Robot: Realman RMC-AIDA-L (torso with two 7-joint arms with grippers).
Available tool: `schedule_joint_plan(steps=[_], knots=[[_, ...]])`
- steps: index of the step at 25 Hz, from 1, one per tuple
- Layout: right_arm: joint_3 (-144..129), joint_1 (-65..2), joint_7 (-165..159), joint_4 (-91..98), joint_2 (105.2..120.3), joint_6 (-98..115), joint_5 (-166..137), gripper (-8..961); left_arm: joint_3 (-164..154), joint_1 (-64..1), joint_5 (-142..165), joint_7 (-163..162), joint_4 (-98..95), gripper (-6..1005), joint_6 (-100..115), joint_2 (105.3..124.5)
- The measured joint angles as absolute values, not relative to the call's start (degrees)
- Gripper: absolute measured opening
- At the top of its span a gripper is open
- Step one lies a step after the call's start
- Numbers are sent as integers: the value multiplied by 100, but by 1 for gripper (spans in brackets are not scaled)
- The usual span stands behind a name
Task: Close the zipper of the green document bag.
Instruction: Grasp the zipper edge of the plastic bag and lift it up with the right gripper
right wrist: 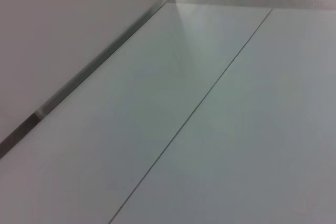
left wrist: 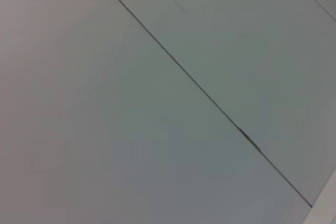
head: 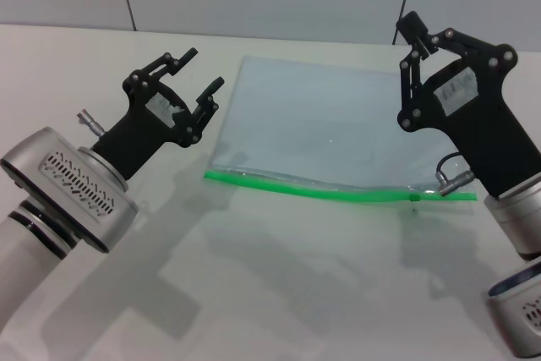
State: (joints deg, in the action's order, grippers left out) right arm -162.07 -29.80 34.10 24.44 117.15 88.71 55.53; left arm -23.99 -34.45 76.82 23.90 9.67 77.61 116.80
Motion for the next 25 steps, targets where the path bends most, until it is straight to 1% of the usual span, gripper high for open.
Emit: schedule_joint_plan(steps=[15, 21, 25], knots=[[-16207, -3046, 3425, 2426, 11716, 8759, 5511, 19, -2399, -3446, 7681, 2390, 966, 463, 7761, 11680], [-16159, -3098, 4149, 2359, 11710, 7895, 5564, 21, -2400, -3450, 7681, 2390, 966, 463, 7761, 11676], [-16173, -2984, 5003, 2346, 11720, 7323, 5638, 23, -2399, -3441, 7676, 2390, 958, 462, 7761, 11675]])
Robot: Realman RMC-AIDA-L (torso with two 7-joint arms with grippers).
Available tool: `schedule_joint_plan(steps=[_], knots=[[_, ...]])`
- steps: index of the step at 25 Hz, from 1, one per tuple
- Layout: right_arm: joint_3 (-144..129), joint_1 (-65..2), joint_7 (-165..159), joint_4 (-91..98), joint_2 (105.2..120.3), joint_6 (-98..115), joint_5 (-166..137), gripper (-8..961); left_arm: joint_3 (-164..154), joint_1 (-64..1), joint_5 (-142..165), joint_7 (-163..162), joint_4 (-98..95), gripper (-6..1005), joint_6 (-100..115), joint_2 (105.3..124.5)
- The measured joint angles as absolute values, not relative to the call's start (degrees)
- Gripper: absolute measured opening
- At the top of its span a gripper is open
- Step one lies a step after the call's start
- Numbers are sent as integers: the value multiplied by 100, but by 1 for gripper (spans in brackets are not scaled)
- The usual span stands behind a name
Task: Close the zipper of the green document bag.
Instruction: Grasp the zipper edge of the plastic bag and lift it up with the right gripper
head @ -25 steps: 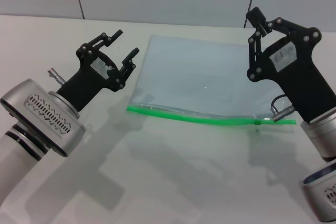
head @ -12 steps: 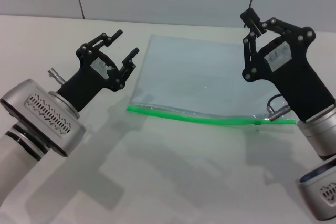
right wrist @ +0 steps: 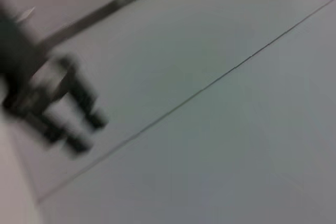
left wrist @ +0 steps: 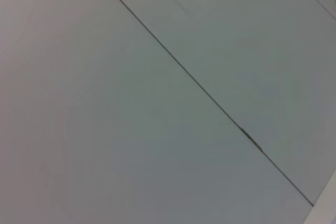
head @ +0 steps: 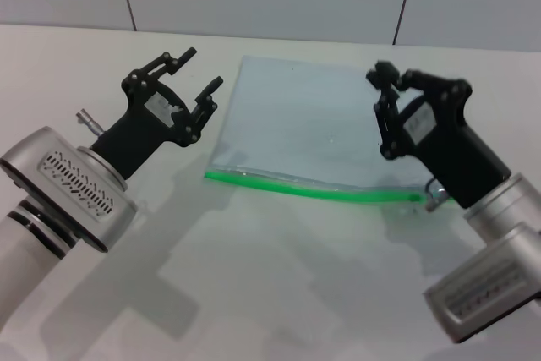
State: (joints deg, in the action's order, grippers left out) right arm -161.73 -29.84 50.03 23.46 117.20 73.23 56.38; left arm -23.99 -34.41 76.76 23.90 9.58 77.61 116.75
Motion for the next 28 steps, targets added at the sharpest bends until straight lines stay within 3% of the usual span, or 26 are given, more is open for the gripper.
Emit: schedule_joint_plan(steps=[4, 15, 20, 28], knots=[[-16158, -2766, 5658, 2309, 11721, 7005, 5643, 70, -2390, -3419, 7666, 2390, 949, 462, 7761, 11666], [-15689, -2026, 7549, 2104, 11726, 7084, 5722, 489, -2363, -3333, 7636, 2391, 925, 461, 7744, 11654], [-15613, -1854, 8221, 1975, 11724, 6868, 6138, 603, -2364, -3314, 7636, 2395, 914, 461, 7742, 11654], [-15606, -1890, 8929, 1906, 11724, 6251, 6528, 601, -2346, -3313, 7636, 2391, 914, 461, 7743, 11654]])
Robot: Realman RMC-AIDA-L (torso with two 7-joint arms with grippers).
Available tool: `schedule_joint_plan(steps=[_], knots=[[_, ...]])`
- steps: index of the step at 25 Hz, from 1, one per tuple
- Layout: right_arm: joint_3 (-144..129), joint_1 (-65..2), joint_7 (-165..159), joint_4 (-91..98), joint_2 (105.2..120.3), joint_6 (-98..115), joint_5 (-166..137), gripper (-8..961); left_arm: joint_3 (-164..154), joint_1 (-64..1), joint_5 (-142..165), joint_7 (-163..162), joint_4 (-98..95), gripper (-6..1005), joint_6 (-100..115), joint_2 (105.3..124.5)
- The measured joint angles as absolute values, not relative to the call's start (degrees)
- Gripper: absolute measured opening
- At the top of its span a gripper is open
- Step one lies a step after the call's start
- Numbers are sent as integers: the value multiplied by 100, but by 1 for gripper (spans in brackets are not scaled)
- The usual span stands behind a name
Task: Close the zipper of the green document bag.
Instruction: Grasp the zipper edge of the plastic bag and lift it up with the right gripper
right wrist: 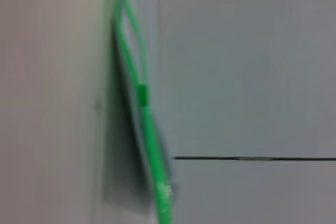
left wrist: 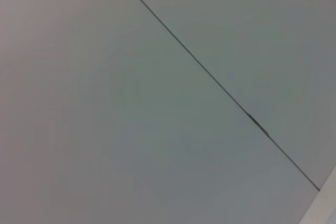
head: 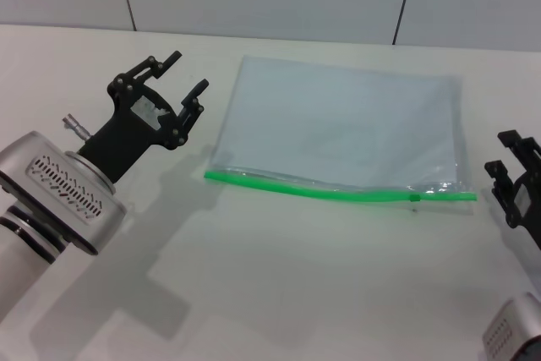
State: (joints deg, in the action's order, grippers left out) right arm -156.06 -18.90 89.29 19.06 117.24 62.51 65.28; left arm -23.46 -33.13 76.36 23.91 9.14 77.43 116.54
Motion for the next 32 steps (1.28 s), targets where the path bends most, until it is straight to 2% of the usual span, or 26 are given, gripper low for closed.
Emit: schedule_joint_plan(steps=[9, 22, 32], knots=[[-15627, -2055, 8910, 2011, 11724, 5387, 6551, 598, -2346, -3315, 7638, 2390, 914, 460, 7743, 11654], [-15926, -2311, 8946, 2548, 11725, 5372, 6484, 594, -2346, -3323, 7638, 2390, 914, 459, 7743, 11648], [-15835, -2574, 8940, 2605, 11734, 4737, 6578, 549, -2364, -3352, 7646, 2390, 914, 458, 7743, 11663]])
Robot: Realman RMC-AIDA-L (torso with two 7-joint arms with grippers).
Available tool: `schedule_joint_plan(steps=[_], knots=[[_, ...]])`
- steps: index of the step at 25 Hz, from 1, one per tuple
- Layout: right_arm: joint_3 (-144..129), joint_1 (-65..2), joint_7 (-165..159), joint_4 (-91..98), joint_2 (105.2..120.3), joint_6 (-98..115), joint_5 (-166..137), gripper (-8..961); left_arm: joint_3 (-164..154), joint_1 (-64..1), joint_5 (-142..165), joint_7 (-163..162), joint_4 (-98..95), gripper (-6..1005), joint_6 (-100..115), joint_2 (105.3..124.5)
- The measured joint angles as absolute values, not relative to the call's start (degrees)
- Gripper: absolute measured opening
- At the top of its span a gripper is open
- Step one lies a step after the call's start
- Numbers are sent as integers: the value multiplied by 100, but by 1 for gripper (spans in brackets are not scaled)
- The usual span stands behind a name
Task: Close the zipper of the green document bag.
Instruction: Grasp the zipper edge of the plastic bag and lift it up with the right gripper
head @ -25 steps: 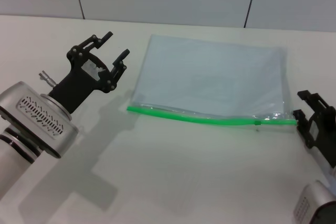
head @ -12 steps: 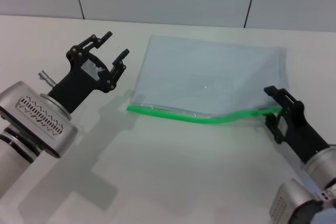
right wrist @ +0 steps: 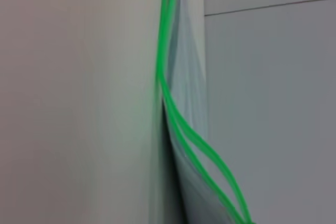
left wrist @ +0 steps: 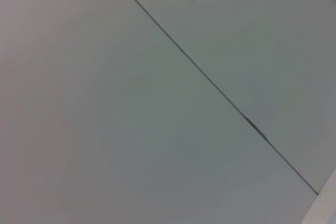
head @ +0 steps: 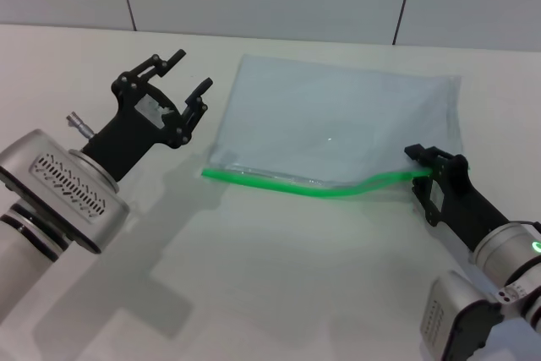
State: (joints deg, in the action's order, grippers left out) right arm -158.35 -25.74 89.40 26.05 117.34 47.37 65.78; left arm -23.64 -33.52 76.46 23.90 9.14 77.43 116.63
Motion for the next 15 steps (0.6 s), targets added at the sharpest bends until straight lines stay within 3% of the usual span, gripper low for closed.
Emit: schedule_joint_plan(steps=[1, 6, 9, 15], knots=[[-15832, -2602, 8941, 2609, 11734, 4695, 6681, 544, -2364, -3352, 7648, 2390, 914, 458, 7743, 11663], [-15867, -2642, 8939, 2618, 11733, 4677, 6825, 298, -2371, -3355, 7645, 2390, 914, 458, 7743, 11663], [-15877, -2643, 8923, 2705, 11733, 4676, 6834, 76, -2377, -3357, 7645, 2390, 914, 458, 7743, 11664], [-15912, -2643, 8915, 3027, 11734, 4668, 6825, 47, -2404, -3358, 7697, 2394, 916, 457, 7743, 11659]])
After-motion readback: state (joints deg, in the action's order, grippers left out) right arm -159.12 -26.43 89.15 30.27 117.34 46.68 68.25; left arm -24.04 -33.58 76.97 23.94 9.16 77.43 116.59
